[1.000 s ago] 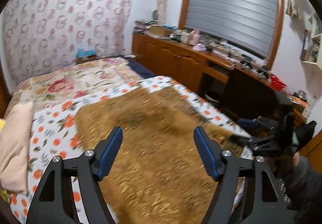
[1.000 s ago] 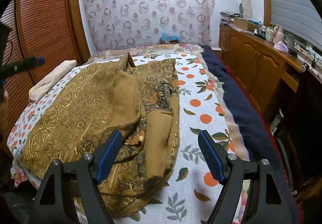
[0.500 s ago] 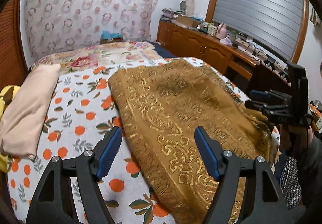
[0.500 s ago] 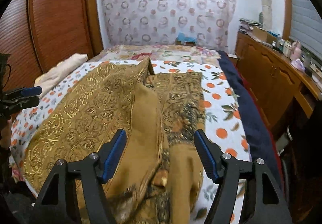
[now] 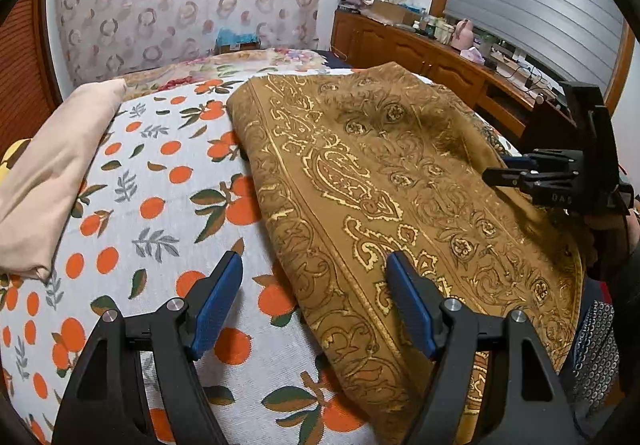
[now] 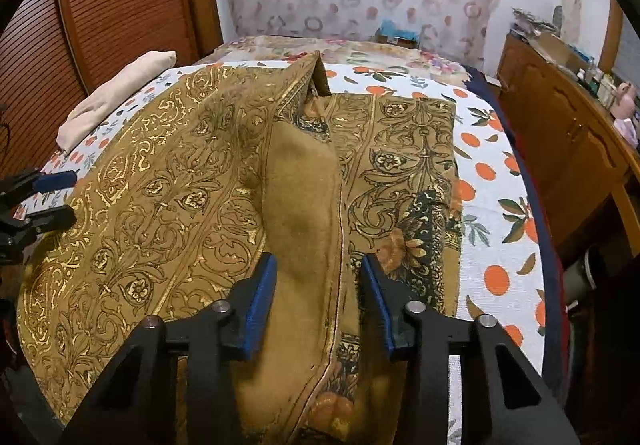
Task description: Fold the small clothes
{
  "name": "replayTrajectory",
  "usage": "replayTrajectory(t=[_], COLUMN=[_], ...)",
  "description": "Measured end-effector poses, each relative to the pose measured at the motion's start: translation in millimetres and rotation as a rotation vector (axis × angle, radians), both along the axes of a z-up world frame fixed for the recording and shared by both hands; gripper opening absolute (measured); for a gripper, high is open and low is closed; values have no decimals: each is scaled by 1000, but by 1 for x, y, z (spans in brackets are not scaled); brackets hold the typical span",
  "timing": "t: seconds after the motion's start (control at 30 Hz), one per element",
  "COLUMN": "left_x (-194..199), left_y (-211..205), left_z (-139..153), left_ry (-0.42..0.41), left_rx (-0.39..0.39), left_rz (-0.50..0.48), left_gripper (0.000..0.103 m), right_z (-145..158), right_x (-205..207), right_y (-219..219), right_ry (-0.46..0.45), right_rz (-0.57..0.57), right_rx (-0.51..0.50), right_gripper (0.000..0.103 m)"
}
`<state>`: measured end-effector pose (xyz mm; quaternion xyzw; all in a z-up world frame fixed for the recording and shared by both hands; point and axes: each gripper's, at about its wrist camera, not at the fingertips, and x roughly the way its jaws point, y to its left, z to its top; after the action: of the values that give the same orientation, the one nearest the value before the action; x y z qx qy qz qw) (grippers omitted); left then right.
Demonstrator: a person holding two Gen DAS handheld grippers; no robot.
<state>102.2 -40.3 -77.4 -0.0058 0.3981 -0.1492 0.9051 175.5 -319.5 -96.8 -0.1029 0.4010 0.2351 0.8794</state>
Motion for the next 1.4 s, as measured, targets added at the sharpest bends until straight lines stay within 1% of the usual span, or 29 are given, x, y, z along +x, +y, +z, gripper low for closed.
replayTrajectory(t=[0.03, 0.07, 0.1, 0.13, 0.23, 0.33, 0.43, 0.5, 0.57, 0.63, 0.67, 0.7, 0.73, 0.8, 0.83, 0.93, 1.03, 1.13, 1.2, 1.3, 1.4], left_x=[-1, -2, -3, -4, -7, -10, -14, -15, -16, -16, -15, -15, -16, -16, -16, -17, -17, -16, -16, -16, -16], left_y=[0, 0, 0, 0, 2, 4, 3, 2, 1, 0, 0, 1, 1, 3, 4, 5, 6, 5, 4, 4, 4], left_z=[0, 1, 2, 3, 6, 10, 15, 18, 19, 20, 20, 20, 20, 20, 21, 22, 22, 21, 21, 21, 19], left_ry=[-2, -4, -10, -15, -23, -31, -46, -54, -60, -66, -67, -69, -73, -78, -80, -87, -90, -87, -86, -85, -81], left_rx=[0, 2, 3, 4, -6, -17, -10, -14, -18, -16, -16, -17, -17, -18, -19, -21, -21, -22, -22, -15, -16], left_rz=[0, 2, 4, 6, 11, 11, 7, 4, 0, 2, 3, 5, 8, 19, 24, 30, 33, 31, 30, 27, 25], left_gripper=[75, 75, 75, 75, 75, 75, 75, 75, 75, 75, 75, 75, 75, 75, 75, 75, 75, 75, 75, 75, 75], right_z=[1, 3, 3, 4, 15, 34, 56, 65, 66, 57, 50, 42, 39, 39, 43, 59, 69, 68, 60, 41, 30], right_x=[0, -3, -4, -8, -23, -37, -54, -61, -64, -60, -55, -51, -49, -45, -42, -31, -16, 9, 33, 65, 82], right_y=[2, 5, 7, 8, 7, -1, -16, -26, -37, -44, -45, -46, -46, -49, -51, -54, -45, -26, -10, 11, 24], right_ry=[9, 7, -1, -13, -87, -165, -239, -251, -253, -213, -167, -138, -134, -132, -137, -168, -188, -189, -163, -83, -42], right_rz=[20, 35, 44, 49, 42, 22, -16, -32, -58, -76, -71, -72, -79, -82, -87, -107, -107, -92, -95, -100, -101], right_rx=[5, 3, -8, -23, -30, 18, 43, 46, 33, 6, -5, -22, -29, -13, 4, 50, 49, -19, -41, -41, -42], right_gripper=[19, 15, 7, 6, 4, 4, 4, 4, 4, 4, 5, 11, 16, 22, 27, 34, 35, 35, 35, 35, 35])
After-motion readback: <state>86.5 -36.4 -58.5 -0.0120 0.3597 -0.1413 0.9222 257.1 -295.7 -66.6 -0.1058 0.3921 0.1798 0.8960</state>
